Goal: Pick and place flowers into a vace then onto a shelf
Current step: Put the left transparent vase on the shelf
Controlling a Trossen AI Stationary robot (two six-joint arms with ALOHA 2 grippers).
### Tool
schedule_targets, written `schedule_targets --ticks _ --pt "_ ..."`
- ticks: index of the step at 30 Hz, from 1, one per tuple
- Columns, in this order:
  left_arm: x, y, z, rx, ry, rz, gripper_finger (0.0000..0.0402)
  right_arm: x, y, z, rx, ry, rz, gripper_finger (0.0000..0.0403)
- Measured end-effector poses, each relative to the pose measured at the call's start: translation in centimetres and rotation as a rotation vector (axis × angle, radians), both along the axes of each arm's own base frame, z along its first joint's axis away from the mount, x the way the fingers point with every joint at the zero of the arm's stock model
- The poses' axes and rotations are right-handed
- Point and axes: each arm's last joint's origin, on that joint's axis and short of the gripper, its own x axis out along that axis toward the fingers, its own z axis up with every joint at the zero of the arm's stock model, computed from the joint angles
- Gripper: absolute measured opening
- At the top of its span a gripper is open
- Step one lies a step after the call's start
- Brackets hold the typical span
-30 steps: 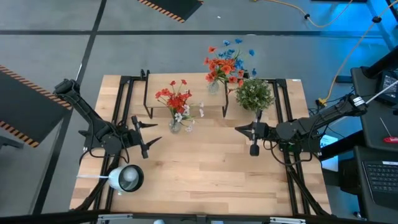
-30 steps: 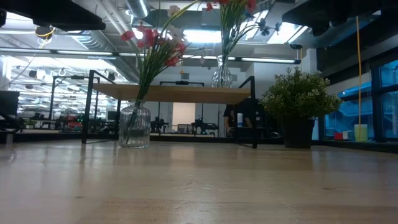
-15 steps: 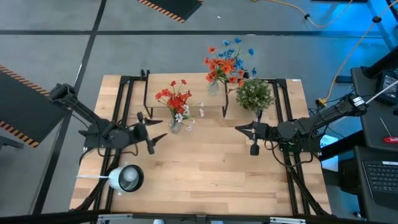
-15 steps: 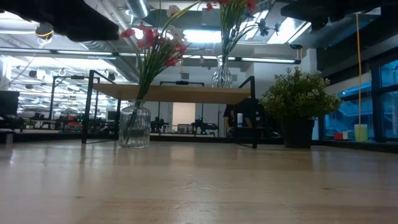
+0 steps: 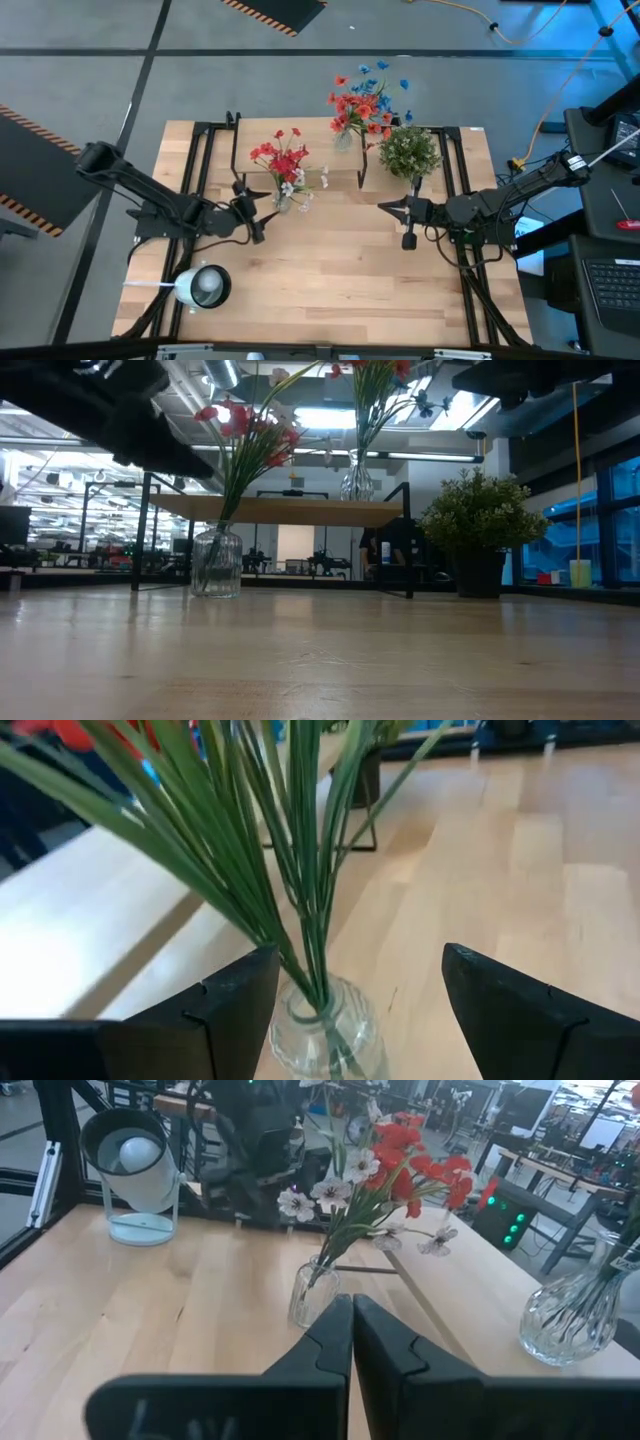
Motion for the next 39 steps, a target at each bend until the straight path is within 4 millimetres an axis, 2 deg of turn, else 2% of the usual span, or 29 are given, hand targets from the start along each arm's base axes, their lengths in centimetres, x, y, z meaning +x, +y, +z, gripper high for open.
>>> schedule_targets --ticks 31,39 --pt "0.9 -0.1 -5.5 -0.136 0.11 0.218 0.0274 0.7 0.3 -1.2 -0.031 0.073 0.001 0.0017" --pt "1.1 -0.3 -6.2 -0.174 0.17 0.168 0.0274 0.7 0.3 -1.2 -0.031 0.073 0.001 0.0016"
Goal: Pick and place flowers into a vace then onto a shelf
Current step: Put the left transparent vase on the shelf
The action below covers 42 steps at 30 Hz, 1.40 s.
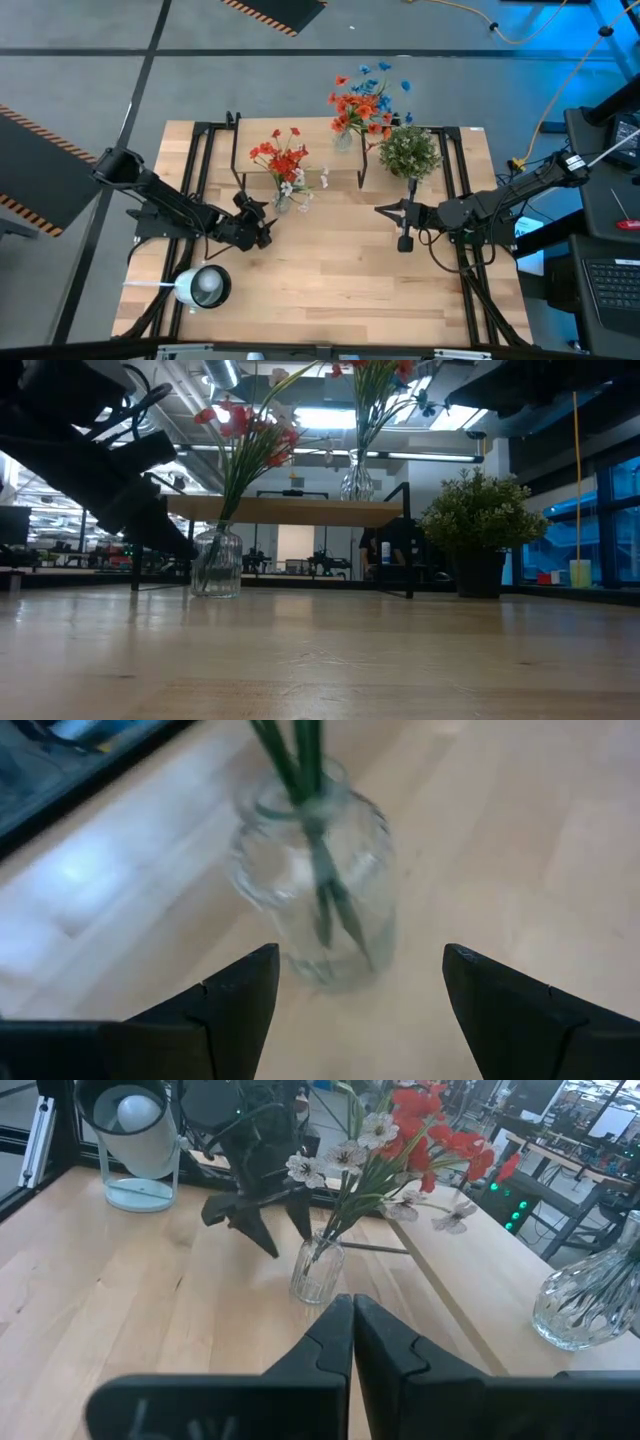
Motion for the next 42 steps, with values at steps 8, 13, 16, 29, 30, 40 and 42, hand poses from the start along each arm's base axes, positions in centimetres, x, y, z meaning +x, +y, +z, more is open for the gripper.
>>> schedule_targets --ticks 8,13,16,29,30,40,42 --pt "0.05 -0.34 -0.24 -0.117 0.034 -0.078 0.0274 0.0 0.0 0.0 -0.007 0.002 0.001 0.0016" --pt "0.07 -0.49 -0.32 -0.144 0.063 -0.128 0.0274 0.0 0.0 0.0 -0.019 0.004 0.004 0.0016" --pt "0.07 -0.5 -0.33 -0.139 0.069 -0.137 0.0274 0.0 0.01 0.0 -0.021 0.005 0.004 0.0016" --pt "0.04 -0.24 -0.17 -0.039 0.057 -0.091 0.0341 0.0 0.01 0.0 -0.019 0.004 0.004 0.0016" --pt "0.04 -0.23 -0.17 -0.038 0.056 -0.091 0.0349 0.0 0.01 0.0 -0.019 0.004 0.004 0.0016" --pt "0.07 -0.58 -0.36 -0.187 0.06 -0.133 0.0364 0.0 0.0 0.0 -0.019 0.004 0.004 0.0016" --pt "0.07 -0.57 -0.36 -0.212 0.04 -0.105 0.0365 0.0 0.01 0.0 -0.018 0.004 0.004 0.0016"
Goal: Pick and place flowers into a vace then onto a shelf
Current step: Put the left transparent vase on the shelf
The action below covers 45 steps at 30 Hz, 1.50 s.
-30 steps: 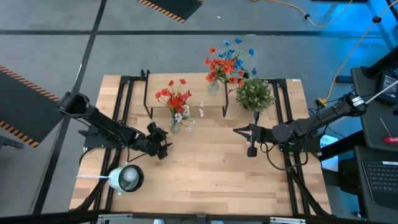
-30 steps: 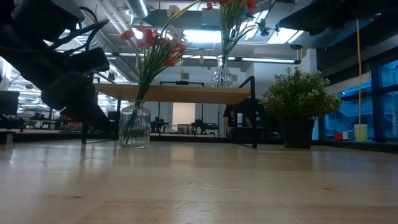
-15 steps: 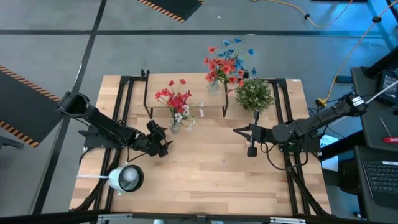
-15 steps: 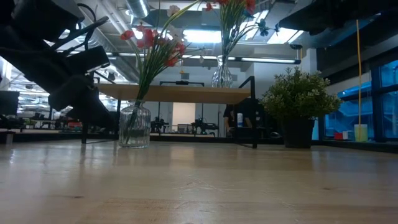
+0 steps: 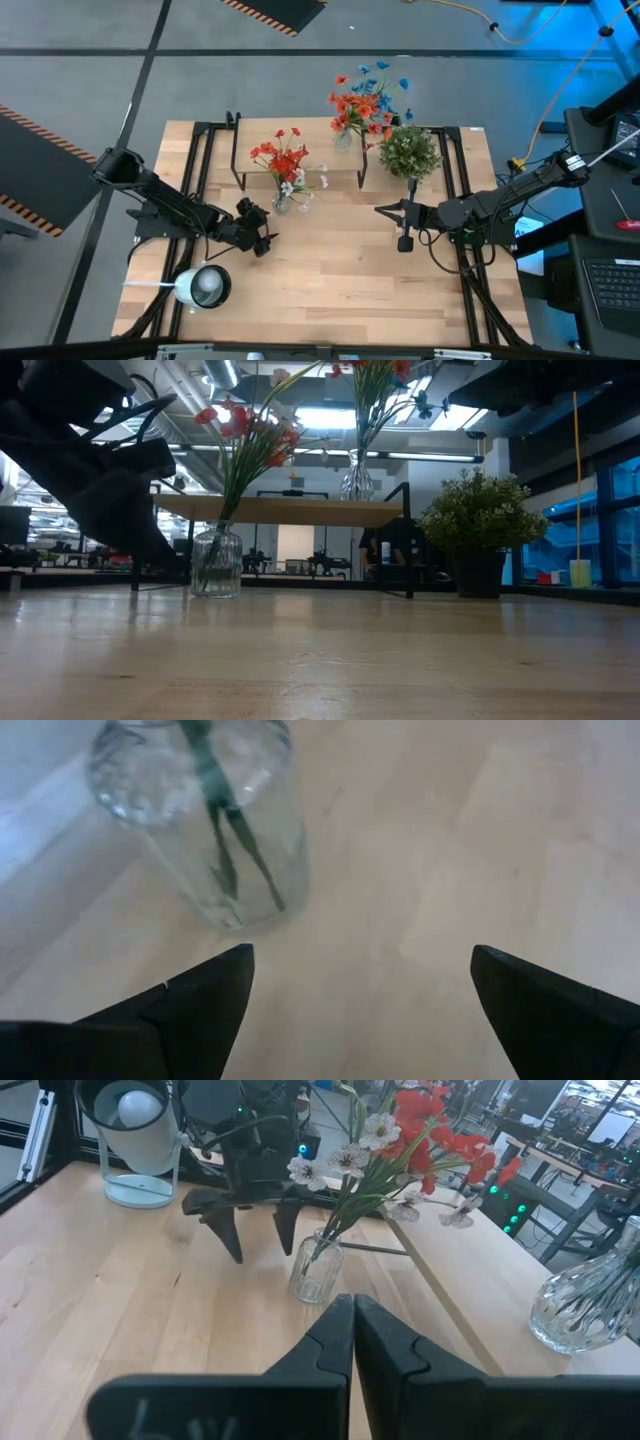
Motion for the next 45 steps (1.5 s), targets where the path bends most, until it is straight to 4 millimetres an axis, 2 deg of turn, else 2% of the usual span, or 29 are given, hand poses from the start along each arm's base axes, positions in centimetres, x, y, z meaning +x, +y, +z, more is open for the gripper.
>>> schedule_targets --ticks 13,19,33,45 --pt "0.0 0.4 0.2 0.155 -0.031 0.077 0.0365 0.0 0.0 0.0 0.001 0.0 -0.001 0.0016" --pt "-0.1 0.8 0.4 0.215 -0.077 0.174 0.0364 0.0 0.0 0.0 0.001 0.0 -0.001 0.0016" --pt "1.4 3.3 0.1 0.174 -0.08 0.245 0.0364 0.0 0.0 0.0 0.001 0.0 0.0 0.0017" --pt "2.4 4.2 -0.1 0.171 -0.096 0.22 0.0363 0.0 0.0 0.0 0.0 0.001 0.0 0.0017"
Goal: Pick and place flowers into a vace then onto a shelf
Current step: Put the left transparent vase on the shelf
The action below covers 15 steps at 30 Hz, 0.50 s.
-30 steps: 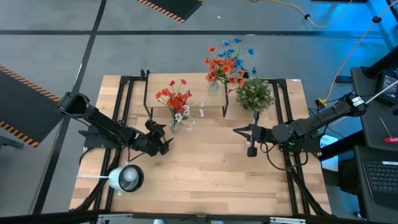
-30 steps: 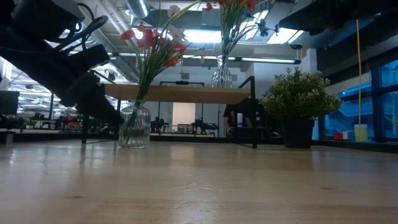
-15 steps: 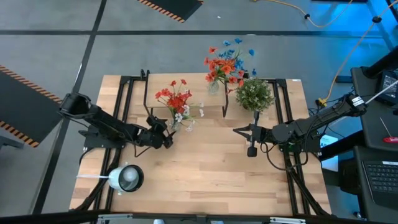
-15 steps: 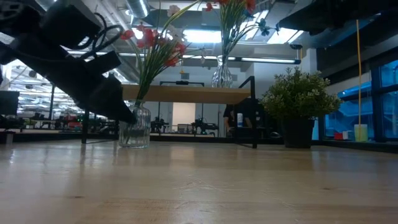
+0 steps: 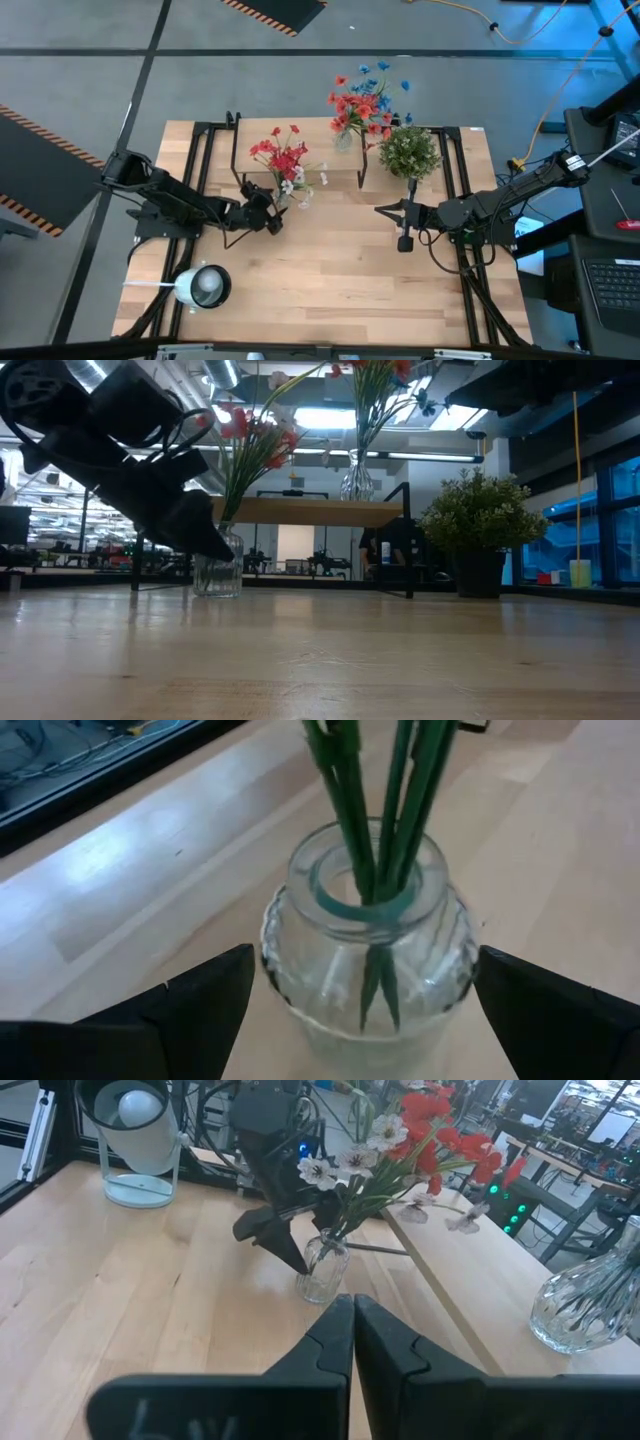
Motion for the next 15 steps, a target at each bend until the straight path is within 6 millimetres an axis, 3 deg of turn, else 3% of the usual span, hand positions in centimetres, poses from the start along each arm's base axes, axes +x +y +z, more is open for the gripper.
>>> schedule_targets --ticks 15 --pt "0.29 0.27 0.23 -0.016 -0.031 -0.006 0.0341 0.0 0.0 0.0 0.0 0.0 0.0 0.0017"
